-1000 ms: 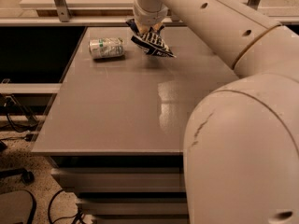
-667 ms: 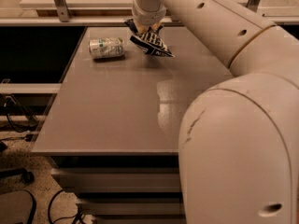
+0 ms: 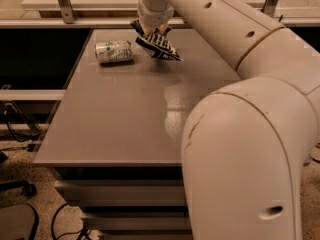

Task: Move blue chip bag near 7up can

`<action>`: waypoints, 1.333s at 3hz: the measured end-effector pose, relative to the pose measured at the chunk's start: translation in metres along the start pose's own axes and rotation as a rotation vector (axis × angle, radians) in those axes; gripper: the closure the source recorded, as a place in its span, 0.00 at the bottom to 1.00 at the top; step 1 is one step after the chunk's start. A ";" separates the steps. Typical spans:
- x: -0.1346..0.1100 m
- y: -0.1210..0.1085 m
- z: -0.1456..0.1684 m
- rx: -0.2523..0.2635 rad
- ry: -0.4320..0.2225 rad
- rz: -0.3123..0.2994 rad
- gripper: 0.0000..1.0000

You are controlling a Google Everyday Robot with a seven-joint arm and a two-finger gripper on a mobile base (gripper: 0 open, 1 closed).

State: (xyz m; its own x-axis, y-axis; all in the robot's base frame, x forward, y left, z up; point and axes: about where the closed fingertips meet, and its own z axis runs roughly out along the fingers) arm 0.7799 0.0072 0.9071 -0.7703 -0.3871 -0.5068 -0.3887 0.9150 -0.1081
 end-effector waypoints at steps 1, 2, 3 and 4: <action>-0.002 0.003 0.001 -0.010 0.001 0.002 0.36; -0.002 0.004 0.001 -0.018 0.004 0.004 0.13; -0.001 0.004 0.002 -0.025 0.006 0.007 0.00; -0.001 0.004 0.002 -0.028 0.004 0.009 0.00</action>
Offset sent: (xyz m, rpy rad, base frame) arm 0.0000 0.0038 0.0064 0.0255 0.0095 0.0058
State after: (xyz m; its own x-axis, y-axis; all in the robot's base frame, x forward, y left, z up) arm 0.7799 0.0112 0.9054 -0.7755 -0.3798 -0.5044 -0.3961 0.9147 -0.0798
